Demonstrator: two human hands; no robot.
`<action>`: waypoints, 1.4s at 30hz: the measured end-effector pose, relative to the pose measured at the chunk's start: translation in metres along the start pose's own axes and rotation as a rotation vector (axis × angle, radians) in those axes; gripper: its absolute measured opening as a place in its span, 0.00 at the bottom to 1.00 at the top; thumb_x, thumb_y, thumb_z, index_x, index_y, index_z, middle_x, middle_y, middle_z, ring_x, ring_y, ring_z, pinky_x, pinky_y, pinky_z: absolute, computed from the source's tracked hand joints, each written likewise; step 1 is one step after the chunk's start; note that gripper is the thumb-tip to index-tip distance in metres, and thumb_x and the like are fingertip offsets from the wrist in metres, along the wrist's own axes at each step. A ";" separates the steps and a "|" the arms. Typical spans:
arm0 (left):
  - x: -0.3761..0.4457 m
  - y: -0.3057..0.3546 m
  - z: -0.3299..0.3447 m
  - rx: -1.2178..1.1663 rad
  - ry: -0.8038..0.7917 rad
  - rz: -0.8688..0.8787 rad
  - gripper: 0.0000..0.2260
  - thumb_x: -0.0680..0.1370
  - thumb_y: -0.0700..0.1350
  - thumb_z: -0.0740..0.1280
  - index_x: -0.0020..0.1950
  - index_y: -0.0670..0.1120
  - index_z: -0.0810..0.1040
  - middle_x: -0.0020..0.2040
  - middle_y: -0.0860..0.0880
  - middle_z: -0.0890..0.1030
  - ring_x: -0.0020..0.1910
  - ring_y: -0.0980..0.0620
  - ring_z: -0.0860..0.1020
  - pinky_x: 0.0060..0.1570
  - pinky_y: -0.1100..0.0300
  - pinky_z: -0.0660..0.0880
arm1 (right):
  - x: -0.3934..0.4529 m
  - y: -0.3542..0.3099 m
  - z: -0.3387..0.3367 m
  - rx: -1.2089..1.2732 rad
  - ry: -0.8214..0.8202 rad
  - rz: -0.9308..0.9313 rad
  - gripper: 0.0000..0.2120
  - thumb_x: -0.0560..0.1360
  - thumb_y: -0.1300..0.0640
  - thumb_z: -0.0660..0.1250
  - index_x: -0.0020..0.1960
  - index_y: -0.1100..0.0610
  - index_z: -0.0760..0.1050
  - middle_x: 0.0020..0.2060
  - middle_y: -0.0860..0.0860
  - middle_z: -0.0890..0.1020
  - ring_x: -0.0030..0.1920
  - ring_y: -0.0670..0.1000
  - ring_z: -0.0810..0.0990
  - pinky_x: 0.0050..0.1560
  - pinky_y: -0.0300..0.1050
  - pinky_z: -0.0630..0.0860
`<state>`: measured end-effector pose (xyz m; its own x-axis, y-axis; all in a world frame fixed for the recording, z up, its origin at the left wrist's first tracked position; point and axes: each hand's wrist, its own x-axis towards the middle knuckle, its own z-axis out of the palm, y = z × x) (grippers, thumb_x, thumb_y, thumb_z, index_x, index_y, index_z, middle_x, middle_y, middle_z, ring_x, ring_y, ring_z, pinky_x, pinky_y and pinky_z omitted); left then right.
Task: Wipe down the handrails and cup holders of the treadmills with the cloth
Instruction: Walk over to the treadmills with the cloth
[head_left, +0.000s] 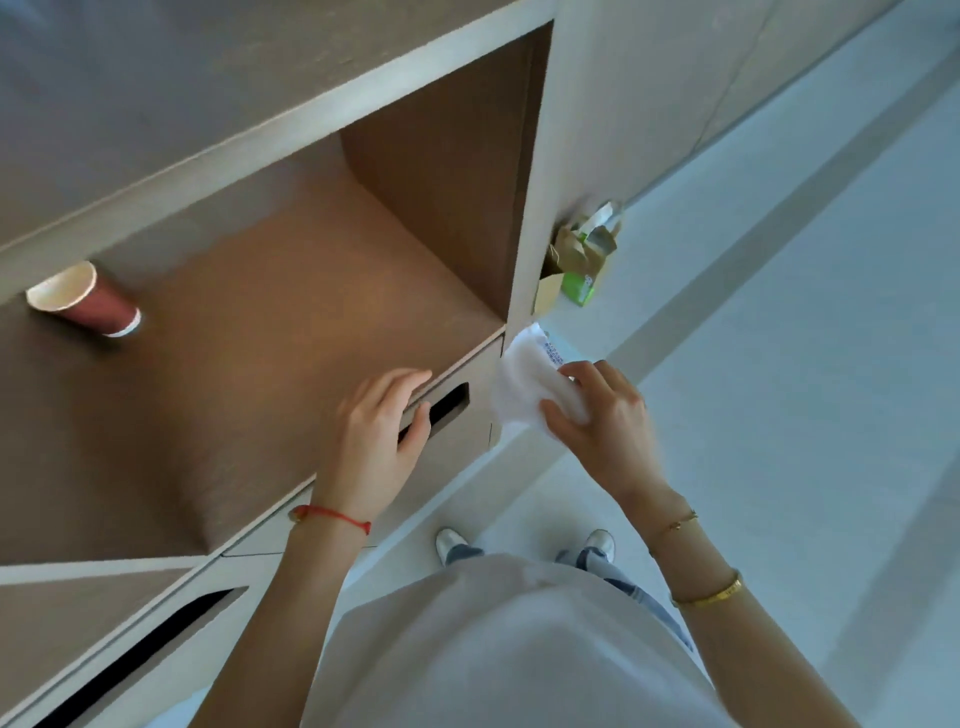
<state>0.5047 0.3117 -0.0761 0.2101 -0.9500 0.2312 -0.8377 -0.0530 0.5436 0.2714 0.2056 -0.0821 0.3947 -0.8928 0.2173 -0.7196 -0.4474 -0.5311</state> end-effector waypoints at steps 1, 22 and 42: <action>0.004 0.008 0.005 -0.001 -0.008 0.025 0.13 0.78 0.38 0.67 0.63 0.44 0.78 0.59 0.49 0.80 0.58 0.48 0.77 0.57 0.49 0.74 | -0.006 0.007 -0.007 0.000 0.017 0.028 0.14 0.70 0.56 0.74 0.53 0.58 0.78 0.43 0.53 0.78 0.42 0.58 0.76 0.44 0.46 0.72; 0.032 0.307 0.205 -0.136 -0.361 0.403 0.12 0.79 0.41 0.66 0.62 0.44 0.79 0.56 0.47 0.82 0.55 0.47 0.80 0.51 0.53 0.77 | -0.206 0.239 -0.219 -0.130 0.340 0.615 0.13 0.72 0.53 0.73 0.54 0.56 0.76 0.43 0.49 0.77 0.42 0.54 0.75 0.41 0.44 0.67; 0.123 0.606 0.445 -0.182 -0.716 0.890 0.10 0.80 0.41 0.66 0.59 0.44 0.81 0.53 0.47 0.83 0.55 0.45 0.80 0.55 0.51 0.76 | -0.289 0.450 -0.358 -0.138 0.749 1.130 0.11 0.71 0.53 0.73 0.51 0.54 0.76 0.42 0.47 0.77 0.39 0.53 0.76 0.39 0.50 0.74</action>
<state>-0.2017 0.0253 -0.0770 -0.8003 -0.5890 0.1125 -0.4484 0.7124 0.5399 -0.3710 0.2432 -0.0910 -0.8128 -0.5669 0.1343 -0.5086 0.5780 -0.6381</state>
